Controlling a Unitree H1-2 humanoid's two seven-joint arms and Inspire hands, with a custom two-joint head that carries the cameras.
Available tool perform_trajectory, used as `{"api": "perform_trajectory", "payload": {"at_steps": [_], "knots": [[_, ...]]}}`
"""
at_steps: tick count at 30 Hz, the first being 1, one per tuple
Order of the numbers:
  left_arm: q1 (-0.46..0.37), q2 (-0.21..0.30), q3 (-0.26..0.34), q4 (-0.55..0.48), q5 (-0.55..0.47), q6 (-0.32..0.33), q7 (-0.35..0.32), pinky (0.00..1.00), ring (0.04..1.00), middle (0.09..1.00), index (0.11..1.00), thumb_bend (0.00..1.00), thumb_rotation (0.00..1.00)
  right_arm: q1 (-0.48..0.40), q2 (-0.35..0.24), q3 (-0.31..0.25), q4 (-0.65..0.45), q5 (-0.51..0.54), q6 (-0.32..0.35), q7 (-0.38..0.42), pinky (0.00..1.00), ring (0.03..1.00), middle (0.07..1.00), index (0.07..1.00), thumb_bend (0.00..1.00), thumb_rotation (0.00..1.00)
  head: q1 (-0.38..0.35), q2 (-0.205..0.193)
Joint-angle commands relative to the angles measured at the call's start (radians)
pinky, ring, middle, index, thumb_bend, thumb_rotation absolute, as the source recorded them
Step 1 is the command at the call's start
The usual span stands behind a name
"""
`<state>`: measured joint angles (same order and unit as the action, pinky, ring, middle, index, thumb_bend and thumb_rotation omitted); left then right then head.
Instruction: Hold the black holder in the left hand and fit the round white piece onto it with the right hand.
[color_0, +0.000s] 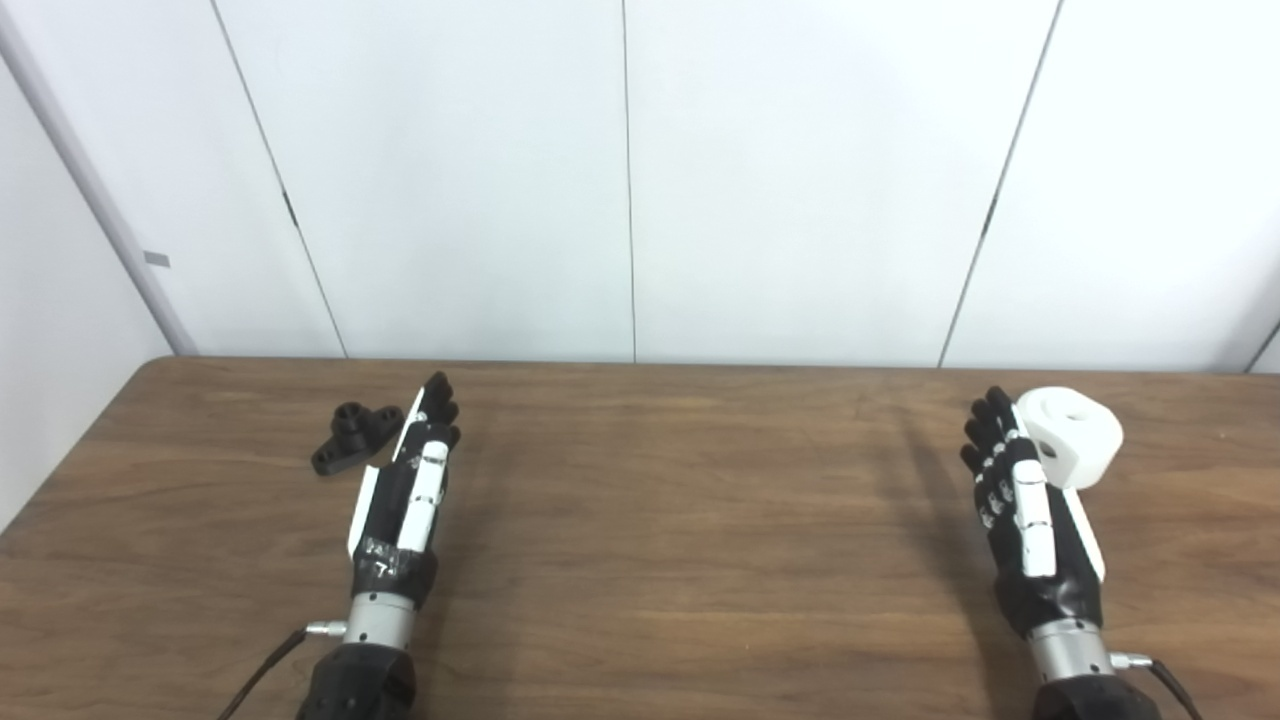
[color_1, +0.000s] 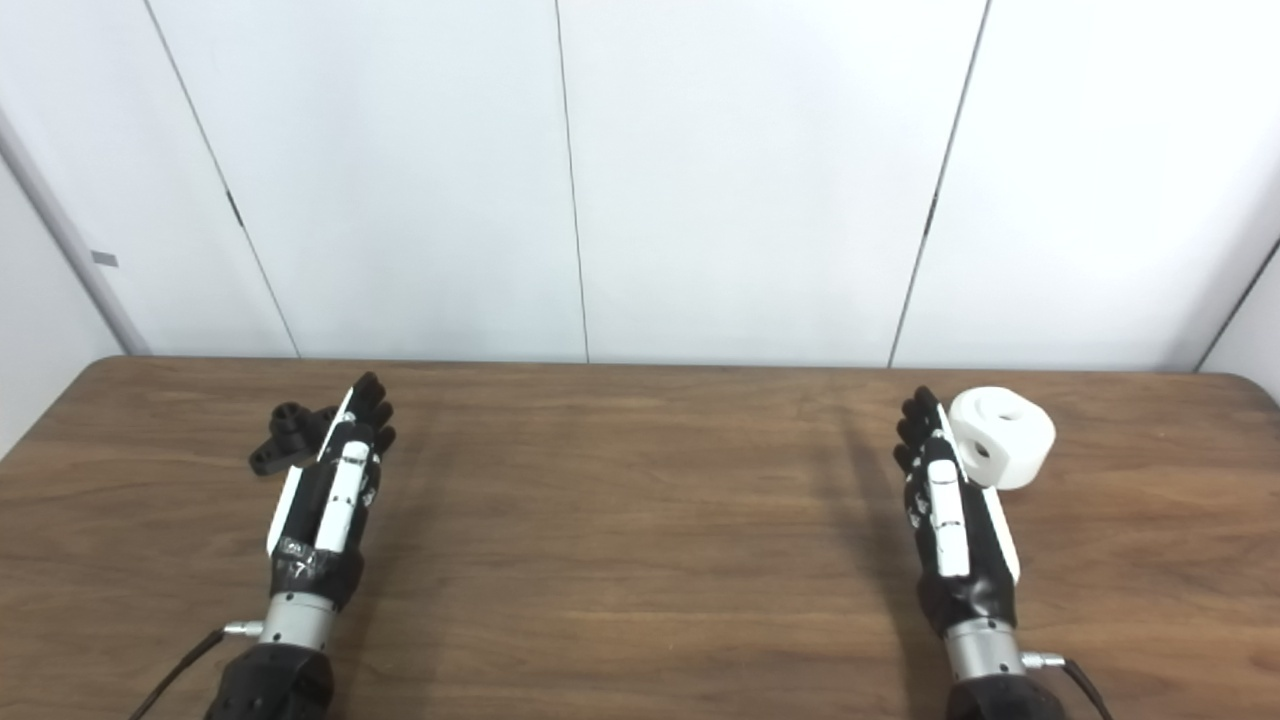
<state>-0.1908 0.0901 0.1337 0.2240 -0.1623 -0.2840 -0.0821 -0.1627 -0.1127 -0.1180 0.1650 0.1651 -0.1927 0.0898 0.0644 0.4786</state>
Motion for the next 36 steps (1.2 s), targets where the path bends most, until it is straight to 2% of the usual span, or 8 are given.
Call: {"api": "perform_trajectory", "payload": {"at_steps": [1, 8, 11, 15, 21, 25, 31, 36], "knots": [[0.048, -0.020, -0.005, 0.061, -0.010, -0.011, -0.002, 1.00, 1.000, 1.000, 1.000, 0.29, 0.80, 0.040, 0.017, 0.007, 0.050, 0.004, -0.022, 0.006, 0.99, 0.989, 0.986, 0.973, 0.18, 1.00, 0.002, 0.002], [0.052, -0.003, -0.014, 0.051, 0.017, -0.011, -0.002, 1.00, 1.000, 1.000, 1.000, 0.32, 0.77, 0.047, 0.022, 0.010, 0.038, 0.000, -0.016, 0.002, 0.99, 0.988, 0.982, 0.972, 0.18, 1.00, 0.008, 0.000], [0.056, 0.018, -0.023, 0.035, 0.108, -0.013, 0.038, 0.98, 0.989, 0.992, 0.992, 0.34, 0.67, 0.049, 0.025, 0.008, 0.032, 0.000, -0.011, -0.003, 0.99, 0.984, 0.979, 0.971, 0.17, 1.00, 0.017, -0.002], [0.064, 0.044, -0.017, -0.036, 0.279, 0.019, 0.137, 0.80, 0.856, 0.867, 0.877, 0.55, 0.31, 0.051, 0.021, 0.007, 0.029, 0.000, -0.015, -0.001, 0.99, 0.989, 0.986, 0.984, 0.16, 1.00, 0.038, -0.004], [0.059, 0.105, -0.020, -0.088, 0.505, 0.047, 0.239, 0.77, 0.795, 0.798, 0.835, 0.70, 0.10, 0.050, 0.009, 0.009, 0.036, 0.000, -0.016, 0.007, 1.00, 0.995, 0.992, 0.993, 0.16, 1.00, 0.064, -0.012], [0.053, 0.174, -0.032, -0.122, 0.675, 0.068, 0.301, 0.70, 0.754, 0.770, 0.812, 0.80, 0.12, 0.050, 0.008, 0.006, 0.038, 0.011, -0.016, 0.012, 1.00, 0.998, 0.993, 0.993, 0.15, 1.00, 0.098, -0.021], [0.041, 0.274, -0.025, -0.095, 0.785, 0.026, 0.396, 0.64, 0.736, 0.769, 0.782, 0.84, 0.17, 0.047, 0.004, 0.010, 0.051, 0.013, -0.023, 0.021, 1.00, 1.000, 1.000, 1.000, 0.14, 1.00, 0.114, -0.031], [0.036, 0.336, -0.014, -0.056, 0.835, 0.012, 0.477, 0.68, 0.775, 0.796, 0.779, 0.86, 0.20, 0.048, 0.012, 0.010, 0.043, 0.012, -0.010, 0.014, 1.00, 1.000, 1.000, 0.999, 0.13, 1.00, 0.111, -0.033]]}}
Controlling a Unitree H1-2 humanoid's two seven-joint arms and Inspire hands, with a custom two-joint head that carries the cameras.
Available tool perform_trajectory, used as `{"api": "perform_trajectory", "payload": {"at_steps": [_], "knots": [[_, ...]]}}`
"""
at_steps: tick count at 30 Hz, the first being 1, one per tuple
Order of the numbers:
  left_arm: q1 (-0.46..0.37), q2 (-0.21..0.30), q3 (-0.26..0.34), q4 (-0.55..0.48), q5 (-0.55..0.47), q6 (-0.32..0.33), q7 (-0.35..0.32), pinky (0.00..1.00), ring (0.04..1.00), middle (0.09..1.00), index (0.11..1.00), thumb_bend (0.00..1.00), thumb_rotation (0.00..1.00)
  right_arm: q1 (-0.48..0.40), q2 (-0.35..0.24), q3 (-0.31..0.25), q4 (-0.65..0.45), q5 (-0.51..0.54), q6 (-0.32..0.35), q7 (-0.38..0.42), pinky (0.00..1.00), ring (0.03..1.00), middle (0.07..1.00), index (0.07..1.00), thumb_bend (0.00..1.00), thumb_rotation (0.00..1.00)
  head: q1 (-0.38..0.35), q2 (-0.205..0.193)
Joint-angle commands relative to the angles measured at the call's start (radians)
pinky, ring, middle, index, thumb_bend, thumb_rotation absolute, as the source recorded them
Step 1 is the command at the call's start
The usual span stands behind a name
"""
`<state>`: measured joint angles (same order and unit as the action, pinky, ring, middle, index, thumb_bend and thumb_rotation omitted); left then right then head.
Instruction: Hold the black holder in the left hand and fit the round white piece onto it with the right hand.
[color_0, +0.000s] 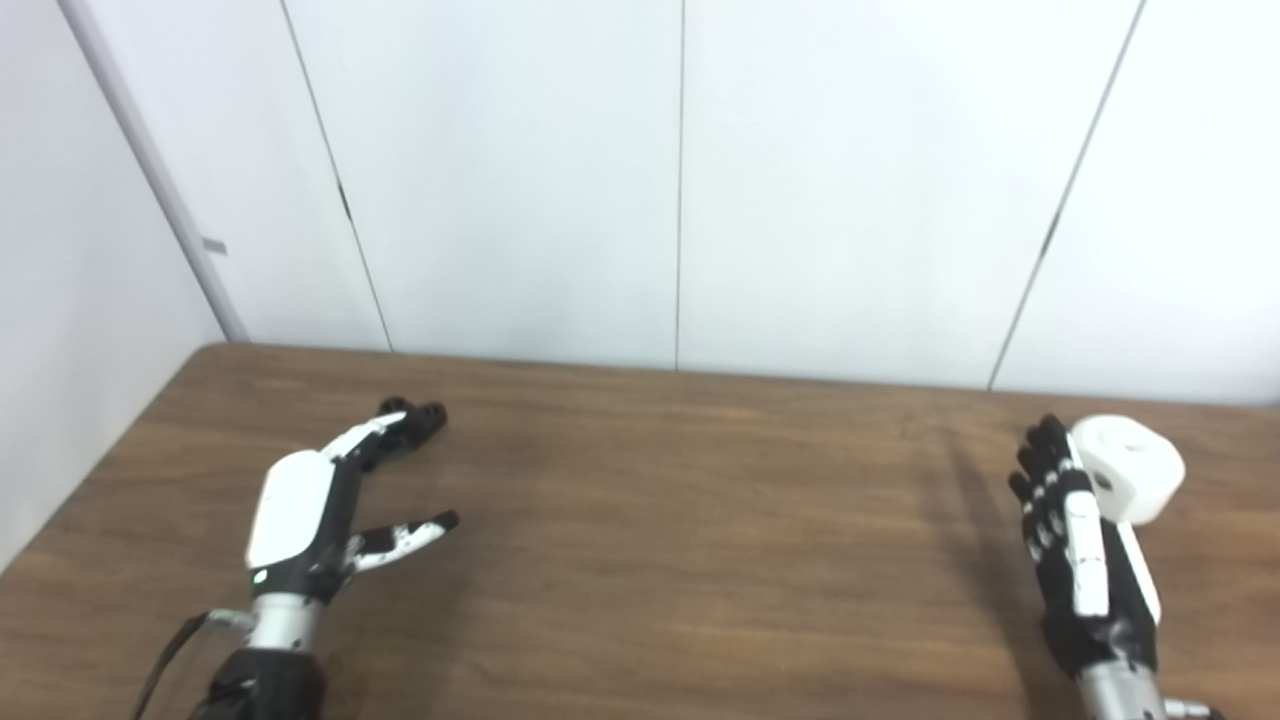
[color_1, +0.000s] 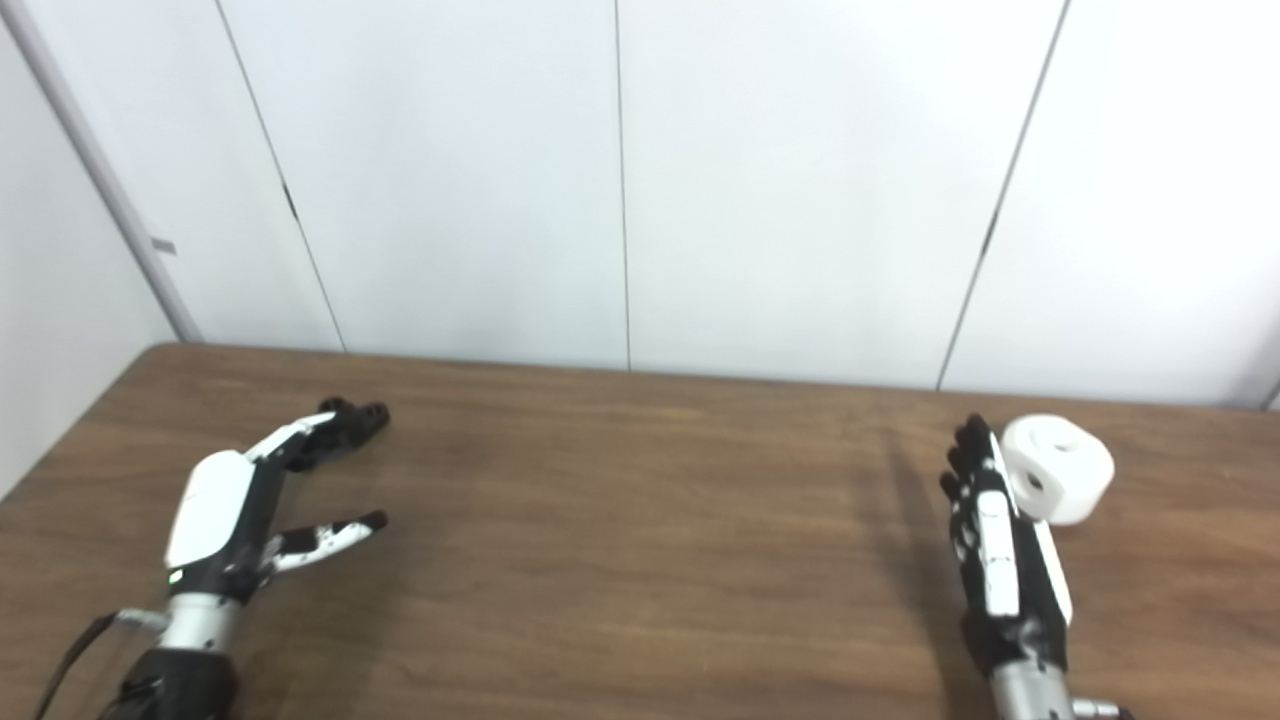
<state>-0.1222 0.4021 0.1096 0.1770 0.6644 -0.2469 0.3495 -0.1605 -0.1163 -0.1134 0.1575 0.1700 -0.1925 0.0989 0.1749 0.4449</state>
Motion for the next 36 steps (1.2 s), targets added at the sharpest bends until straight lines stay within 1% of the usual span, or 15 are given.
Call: {"api": "perform_trajectory", "payload": {"at_steps": [1, 4, 6, 8, 13, 15, 18, 19, 20, 22, 23, 26, 28, 31, 36], "knots": [[-0.035, 0.032, 0.013, 0.003, 0.013, -0.028, 0.063, 0.69, 0.782, 0.801, 0.780, 0.86, 0.20, 0.045, 0.016, 0.006, 0.054, 0.005, -0.015, 0.005, 1.00, 1.000, 1.000, 0.998, 0.12, 1.00, -0.001, 0.000], [-0.039, 0.046, 0.020, 0.029, 0.018, -0.029, 0.102, 0.69, 0.799, 0.817, 0.793, 0.86, 0.19, 0.044, 0.014, 0.008, 0.064, 0.002, -0.028, 0.010, 1.00, 1.000, 1.000, 0.999, 0.13, 1.00, 0.001, 0.000], [-0.041, 0.054, 0.021, 0.040, 0.023, -0.025, 0.122, 0.68, 0.799, 0.823, 0.797, 0.86, 0.19, 0.046, 0.015, 0.007, 0.057, 0.003, -0.014, 0.006, 1.00, 1.000, 0.999, 0.997, 0.14, 1.00, 0.002, -0.001], [-0.050, 0.058, 0.025, 0.063, 0.018, -0.026, 0.143, 0.69, 0.804, 0.830, 0.800, 0.85, 0.19, 0.046, 0.016, 0.006, 0.059, 0.008, -0.015, 0.009, 1.00, 1.000, 1.000, 0.999, 0.14, 1.00, 0.006, -0.002], [-0.077, 0.072, 0.025, 0.108, -0.009, -0.029, 0.153, 0.73, 0.831, 0.846, 0.816, 0.84, 0.19, 0.045, 0.017, 0.005, 0.058, 0.010, -0.010, 0.007, 1.00, 1.000, 0.998, 0.996, 0.14, 1.00, 0.013, -0.004], [-0.093, 0.080, 0.025, 0.127, -0.019, -0.016, 0.140, 0.76, 0.845, 0.857, 0.827, 0.84, 0.20, 0.044, 0.014, 0.004, 0.060, 0.012, -0.009, 0.010, 1.00, 1.000, 1.000, 0.999, 0.14, 1.00, 0.019, -0.005], [-0.121, 0.100, 0.015, 0.163, -0.015, 0.014, 0.111, 0.81, 0.871, 0.874, 0.829, 0.87, 0.24, 0.043, 0.012, 0.004, 0.062, 0.012, -0.011, 0.011, 1.00, 1.000, 1.000, 1.000, 0.14, 1.00, 0.029, -0.009], [-0.132, 0.110, 0.008, 0.178, -0.011, 0.028, 0.095, 0.83, 0.878, 0.879, 0.829, 0.88, 0.26, 0.043, 0.011, 0.003, 0.065, 0.014, -0.017, 0.014, 1.00, 1.000, 1.000, 1.000, 0.13, 1.00, 0.034, -0.009], [-0.141, 0.119, 0.000, 0.193, -0.007, 0.041, 0.081, 0.86, 0.898, 0.895, 0.840, 0.89, 0.30, 0.042, 0.009, 0.003, 0.071, 0.017, -0.027, 0.019, 1.00, 1.000, 1.000, 1.000, 0.13, 1.00, 0.038, -0.011], [-0.157, 0.133, -0.012, 0.217, -0.012, 0.065, 0.051, 0.90, 0.915, 0.908, 0.840, 0.92, 0.33, 0.040, 0.005, 0.001, 0.078, 0.025, -0.037, 0.026, 1.00, 1.000, 1.000, 1.000, 0.12, 1.00, 0.045, -0.011], [-0.165, 0.140, -0.021, 0.227, -0.008, 0.080, 0.038, 0.94, 0.936, 0.922, 0.843, 0.93, 0.34, 0.040, 0.005, 0.000, 0.078, 0.030, -0.035, 0.027, 1.00, 1.000, 1.000, 1.000, 0.12, 1.00, 0.050, -0.011], [-0.187, 0.162, -0.048, 0.262, -0.009, 0.122, -0.011, 0.99, 0.980, 0.948, 0.841, 0.96, 0.40, 0.042, 0.005, -0.006, 0.070, 0.046, -0.023, 0.031, 1.00, 1.000, 1.000, 1.000, 0.12, 1.00, 0.062, -0.012], [-0.199, 0.173, -0.062, 0.280, -0.015, 0.137, -0.033, 1.00, 0.994, 0.955, 0.835, 0.97, 0.43, 0.043, 0.003, -0.008, 0.072, 0.047, -0.029, 0.032, 1.00, 1.000, 1.000, 1.000, 0.11, 1.00, 0.070, -0.012], [-0.214, 0.185, -0.075, 0.309, -0.024, 0.139, -0.046, 1.00, 0.996, 0.949, 0.818, 0.98, 0.44, 0.043, -0.006, -0.009, 0.079, 0.049, -0.039, 0.037, 1.00, 1.000, 1.000, 0.996, 0.12, 1.00, 0.083, -0.010], [-0.227, 0.204, -0.099, 0.320, -0.027, 0.168, -0.086, 1.00, 0.999, 0.945, 0.813, 0.98, 0.49, 0.046, -0.012, -0.011, 0.065, 0.049, -0.029, 0.034, 1.00, 1.000, 1.000, 0.994, 0.13, 1.00, 0.097, -0.005]]}}
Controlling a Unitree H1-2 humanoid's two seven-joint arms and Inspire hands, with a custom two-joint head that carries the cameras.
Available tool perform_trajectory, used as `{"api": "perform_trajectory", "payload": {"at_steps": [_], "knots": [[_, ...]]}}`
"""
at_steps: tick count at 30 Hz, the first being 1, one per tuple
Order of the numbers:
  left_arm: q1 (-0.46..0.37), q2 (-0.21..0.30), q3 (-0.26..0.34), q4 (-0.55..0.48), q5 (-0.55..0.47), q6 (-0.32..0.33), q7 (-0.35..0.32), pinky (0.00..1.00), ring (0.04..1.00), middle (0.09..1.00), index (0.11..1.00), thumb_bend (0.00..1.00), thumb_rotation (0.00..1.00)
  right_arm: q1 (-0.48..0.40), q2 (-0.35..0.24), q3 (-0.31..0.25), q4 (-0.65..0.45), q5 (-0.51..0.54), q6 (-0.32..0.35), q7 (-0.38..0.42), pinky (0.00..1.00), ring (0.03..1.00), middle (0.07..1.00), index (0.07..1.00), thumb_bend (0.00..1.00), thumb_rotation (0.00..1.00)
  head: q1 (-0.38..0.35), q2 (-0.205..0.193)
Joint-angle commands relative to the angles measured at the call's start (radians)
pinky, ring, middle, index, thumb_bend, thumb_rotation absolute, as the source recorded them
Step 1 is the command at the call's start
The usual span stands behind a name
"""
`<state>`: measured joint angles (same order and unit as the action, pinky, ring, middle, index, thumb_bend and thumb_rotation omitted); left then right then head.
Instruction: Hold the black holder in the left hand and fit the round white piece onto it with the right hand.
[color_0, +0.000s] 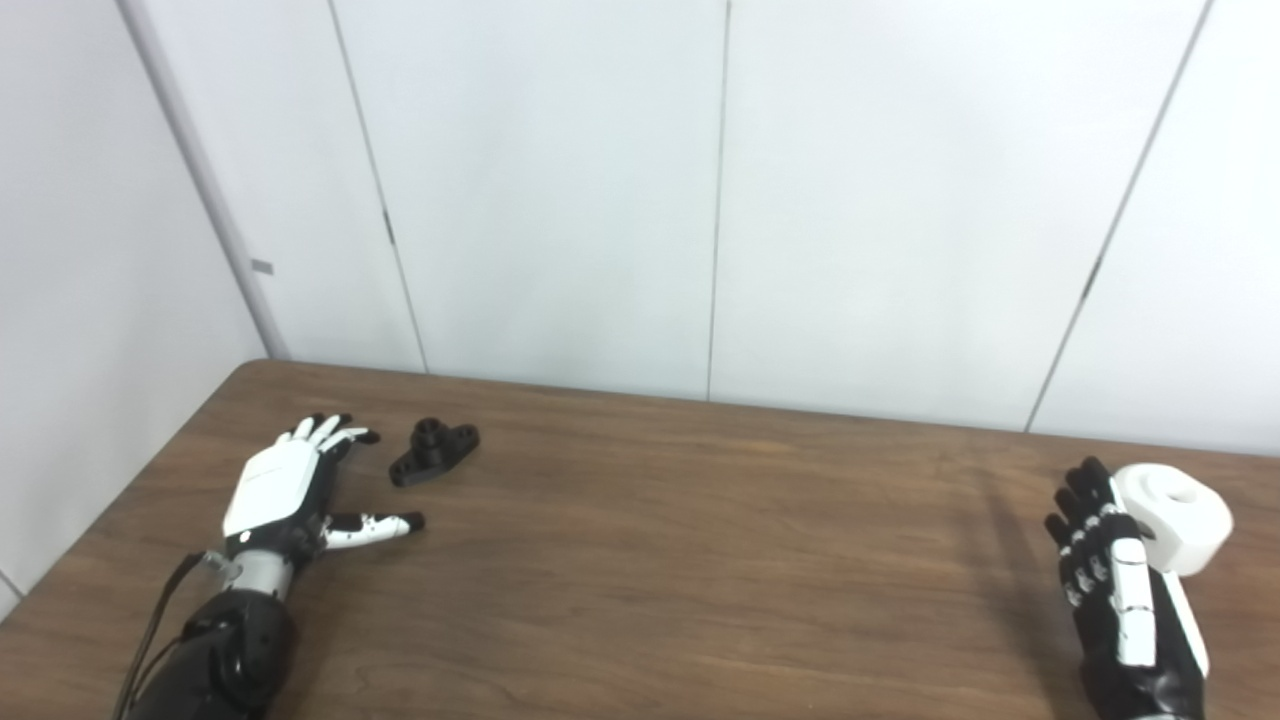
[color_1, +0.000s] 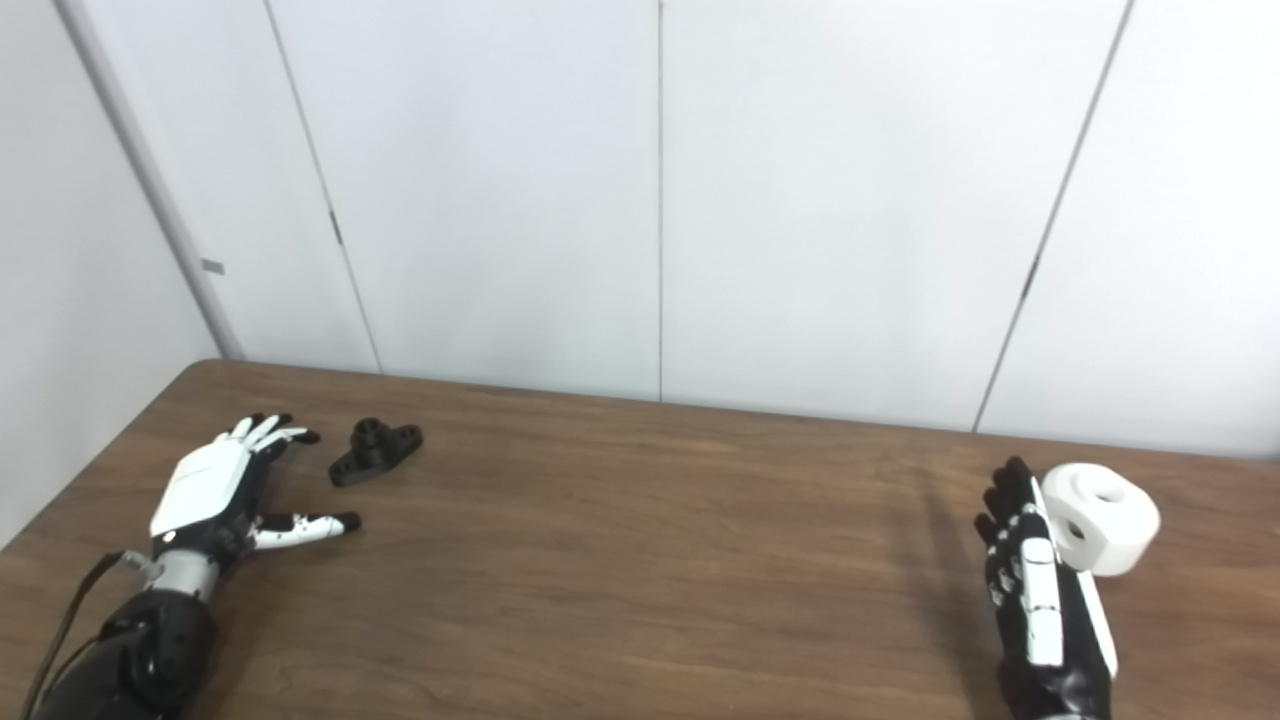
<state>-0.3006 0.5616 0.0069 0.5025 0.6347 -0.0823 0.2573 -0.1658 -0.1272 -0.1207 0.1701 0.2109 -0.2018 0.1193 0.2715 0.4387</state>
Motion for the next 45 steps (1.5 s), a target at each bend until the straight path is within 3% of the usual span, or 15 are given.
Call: {"api": "perform_trajectory", "payload": {"at_steps": [1, 12, 31, 45], "knots": [[-0.051, 0.050, -0.003, 0.000, 0.001, 0.002, 0.003, 1.00, 1.000, 0.945, 0.815, 0.98, 0.51, 0.051, -0.002, -0.004, 0.054, 0.010, -0.026, 0.017, 1.00, 1.000, 1.000, 0.994, 0.13, 1.00, 0.001, 0.002], [-0.099, 0.067, -0.043, 0.096, -0.028, -0.023, -0.014, 1.00, 0.982, 0.915, 0.793, 0.96, 0.49, 0.062, -0.001, -0.014, 0.024, 0.049, -0.018, 0.023, 1.00, 1.000, 1.000, 0.998, 0.08, 1.00, 0.027, 0.003], [-0.191, 0.077, -0.109, 0.233, -0.071, -0.072, -0.040, 1.00, 0.965, 0.885, 0.750, 0.92, 0.46, 0.110, 0.000, -0.011, -0.088, 0.060, 0.009, 0.025, 1.00, 1.000, 1.000, 0.997, 0.10, 1.00, 0.043, 0.014], [-0.257, 0.046, -0.171, 0.316, -0.083, -0.107, -0.019, 1.00, 0.943, 0.851, 0.685, 0.89, 0.27, 0.113, 0.026, -0.005, -0.125, 0.053, 0.051, 0.012, 1.00, 1.000, 1.000, 0.998, 0.10, 1.00, 0.019, 0.018]]}}
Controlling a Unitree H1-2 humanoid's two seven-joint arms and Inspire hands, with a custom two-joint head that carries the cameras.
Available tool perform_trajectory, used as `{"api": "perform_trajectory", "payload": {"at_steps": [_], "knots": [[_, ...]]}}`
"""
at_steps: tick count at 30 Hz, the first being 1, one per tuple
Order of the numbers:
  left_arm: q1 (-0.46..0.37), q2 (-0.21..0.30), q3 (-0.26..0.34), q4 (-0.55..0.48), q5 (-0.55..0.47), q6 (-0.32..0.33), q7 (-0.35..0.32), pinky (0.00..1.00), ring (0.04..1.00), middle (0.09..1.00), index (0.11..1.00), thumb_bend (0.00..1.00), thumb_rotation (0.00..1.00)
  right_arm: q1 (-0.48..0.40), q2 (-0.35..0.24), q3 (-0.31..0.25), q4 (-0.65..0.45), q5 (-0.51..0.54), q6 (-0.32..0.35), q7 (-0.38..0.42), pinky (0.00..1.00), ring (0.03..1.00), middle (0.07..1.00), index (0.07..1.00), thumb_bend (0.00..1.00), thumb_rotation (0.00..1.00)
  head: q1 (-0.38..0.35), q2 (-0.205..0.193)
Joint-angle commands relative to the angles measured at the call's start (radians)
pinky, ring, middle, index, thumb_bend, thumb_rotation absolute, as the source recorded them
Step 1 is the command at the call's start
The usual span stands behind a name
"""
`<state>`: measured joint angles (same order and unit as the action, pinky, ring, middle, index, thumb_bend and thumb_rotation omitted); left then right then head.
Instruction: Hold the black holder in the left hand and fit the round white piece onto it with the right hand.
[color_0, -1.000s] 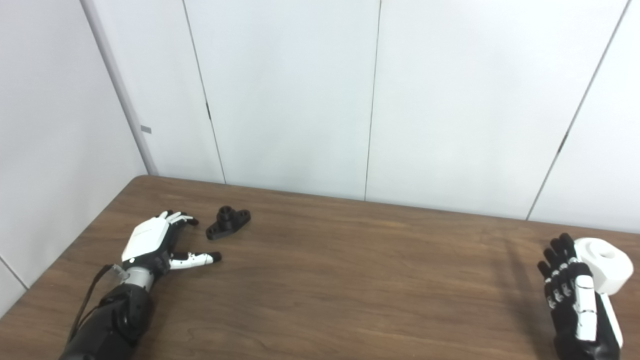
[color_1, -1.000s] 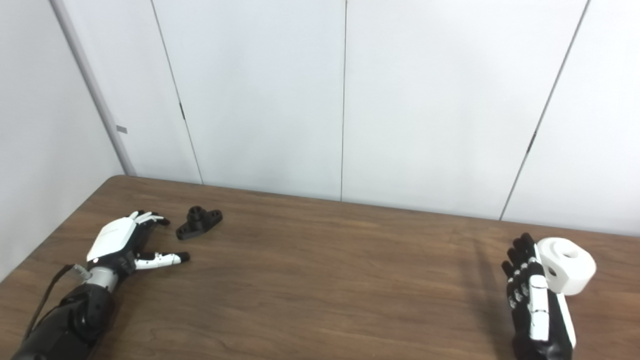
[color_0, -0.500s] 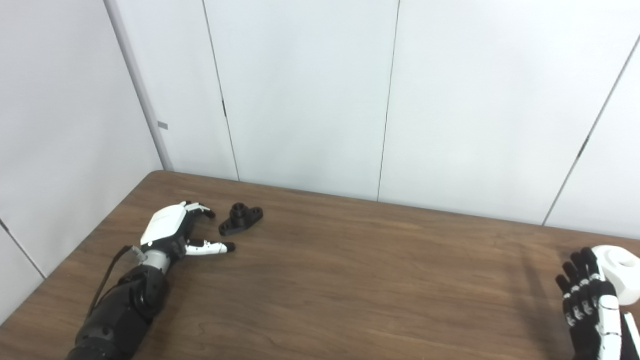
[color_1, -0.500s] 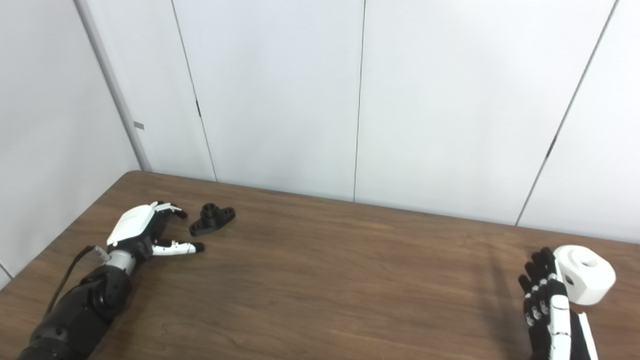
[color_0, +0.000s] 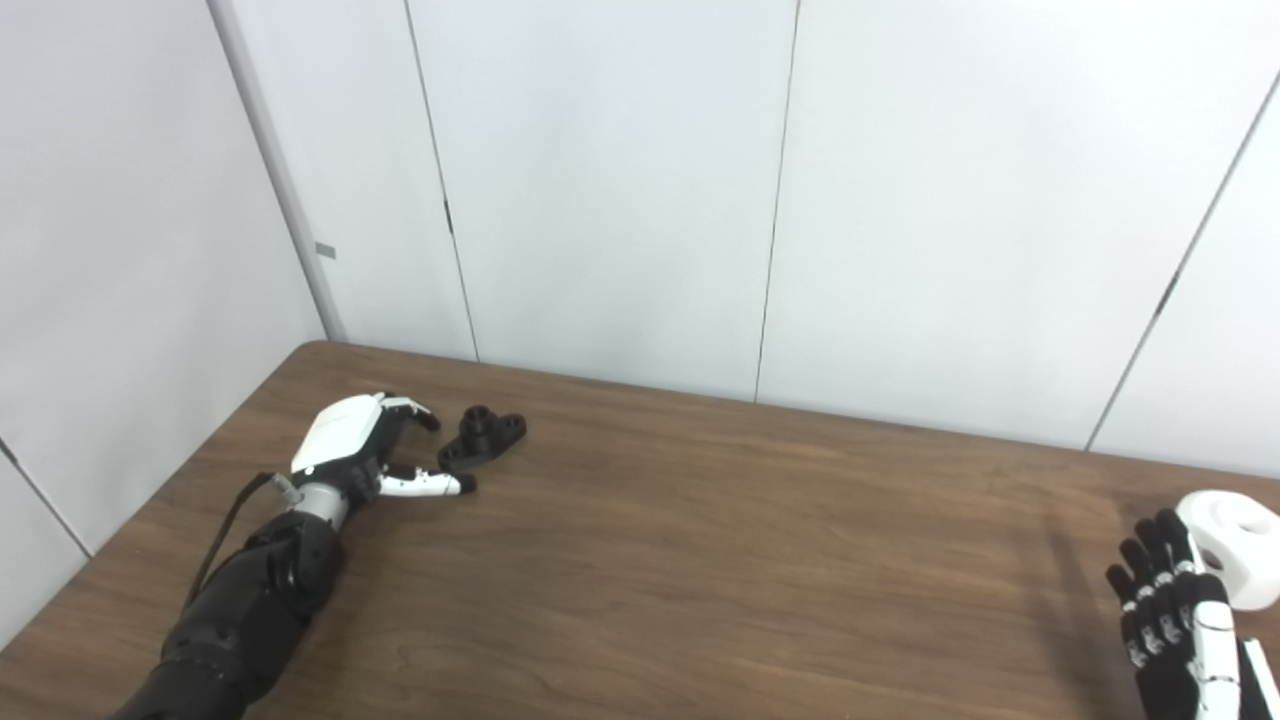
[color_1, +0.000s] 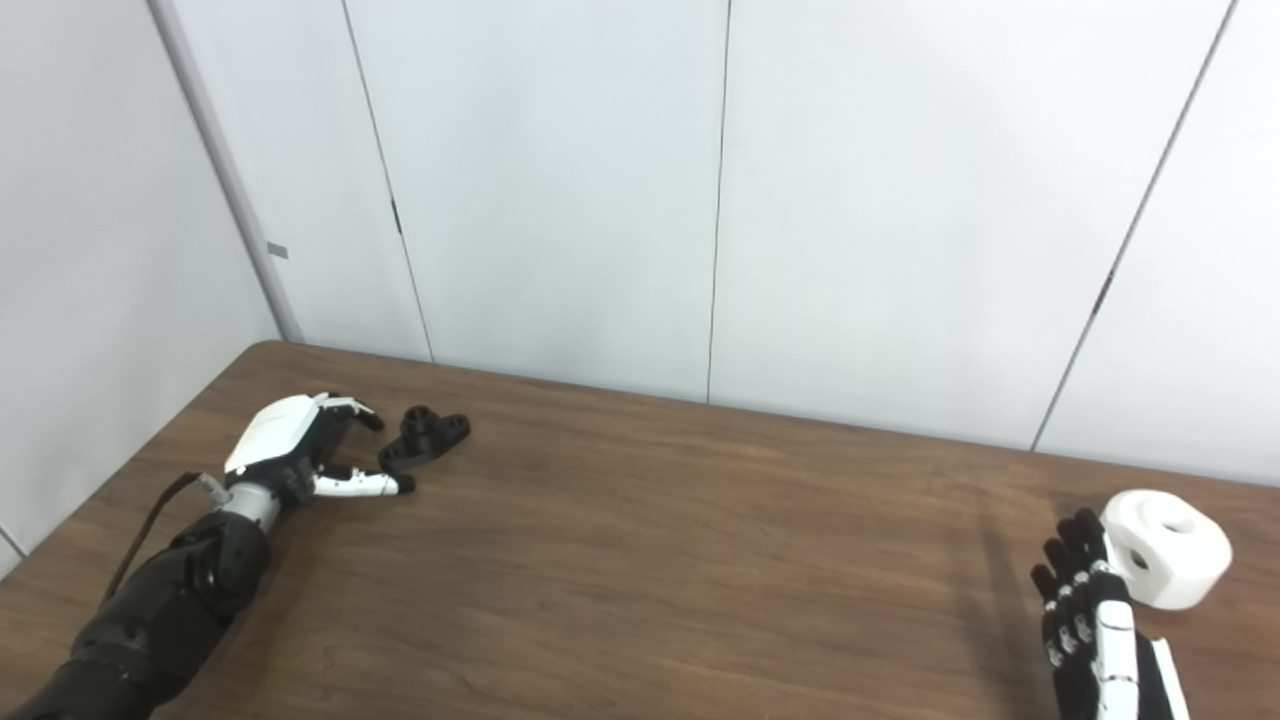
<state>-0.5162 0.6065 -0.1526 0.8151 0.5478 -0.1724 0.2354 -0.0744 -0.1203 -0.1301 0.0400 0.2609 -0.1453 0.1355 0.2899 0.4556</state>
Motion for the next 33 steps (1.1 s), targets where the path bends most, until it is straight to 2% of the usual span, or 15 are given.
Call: {"api": "perform_trajectory", "payload": {"at_steps": [1, 6, 13, 18, 20, 21, 22, 24, 26, 33], "knots": [[-0.045, -0.002, -0.015, 0.006, 0.003, -0.022, 0.003, 1.00, 0.943, 0.849, 0.683, 0.89, 0.27, 0.022, 0.022, 0.005, 0.005, 0.000, -0.005, -0.006, 1.00, 1.000, 1.000, 0.997, 0.10, 1.00, -0.003, 0.002], [-0.056, -0.012, -0.037, 0.011, 0.005, -0.028, 0.006, 1.00, 0.935, 0.836, 0.675, 0.90, 0.26, 0.020, 0.025, 0.011, 0.008, -0.006, -0.013, -0.001, 1.00, 1.000, 1.000, 0.999, 0.10, 1.00, -0.010, 0.005], [-0.062, -0.017, -0.057, 0.015, 0.005, -0.032, -0.001, 1.00, 0.936, 0.838, 0.681, 0.92, 0.29, 0.021, 0.028, 0.012, 0.005, -0.013, -0.014, -0.004, 1.00, 1.000, 1.000, 0.993, 0.10, 1.00, -0.018, 0.006], [-0.063, -0.019, -0.064, 0.015, 0.001, -0.033, -0.001, 1.00, 0.934, 0.836, 0.680, 0.93, 0.26, 0.022, 0.029, 0.013, -0.003, -0.016, -0.012, -0.005, 1.00, 1.000, 1.000, 0.995, 0.09, 1.00, -0.019, 0.010], [-0.065, -0.020, -0.067, 0.022, 0.002, -0.042, 0.010, 1.00, 0.930, 0.831, 0.662, 0.92, 0.22, 0.022, 0.028, 0.014, -0.005, -0.018, -0.014, -0.004, 1.00, 1.000, 1.000, 0.998, 0.09, 1.00, -0.019, 0.013], [-0.067, -0.019, -0.070, 0.034, 0.006, -0.057, 0.024, 1.00, 0.927, 0.826, 0.624, 0.91, 0.18, 0.023, 0.028, 0.014, -0.006, -0.017, -0.013, -0.004, 1.00, 1.000, 1.000, 0.999, 0.09, 1.00, -0.019, 0.013], [-0.072, -0.017, -0.077, 0.052, 0.015, -0.076, 0.044, 1.00, 0.922, 0.811, 0.543, 0.68, 0.11, 0.023, 0.029, 0.013, -0.008, -0.013, -0.011, -0.003, 1.00, 1.000, 1.000, 0.999, 0.10, 1.00, -0.016, 0.013], [-0.077, -0.012, -0.090, 0.075, 0.026, -0.106, 0.074, 1.00, 0.912, 0.767, 0.498, 0.57, 0.07, 0.024, 0.030, 0.011, -0.013, -0.004, -0.004, -0.004, 1.00, 1.000, 1.000, 0.999, 0.10, 1.00, -0.015, 0.014], [-0.079, -0.007, -0.100, 0.084, 0.033, -0.128, 0.098, 1.00, 0.904, 0.728, 0.485, 0.53, 0.05, 0.023, 0.034, 0.007, -0.018, 0.006, 0.004, -0.006, 1.00, 1.000, 1.000, 0.996, 0.10, 1.00, -0.013, 0.017], [-0.083, 0.007, -0.107, 0.069, 0.029, -0.148, 0.105, 1.00, 0.899, 0.705, 0.483, 0.52, 0.05, 0.017, 0.035, 0.003, -0.021, 0.009, 0.007, -0.001, 1.00, 1.000, 1.000, 0.992, 0.12, 1.00, -0.012, 0.016]]}}
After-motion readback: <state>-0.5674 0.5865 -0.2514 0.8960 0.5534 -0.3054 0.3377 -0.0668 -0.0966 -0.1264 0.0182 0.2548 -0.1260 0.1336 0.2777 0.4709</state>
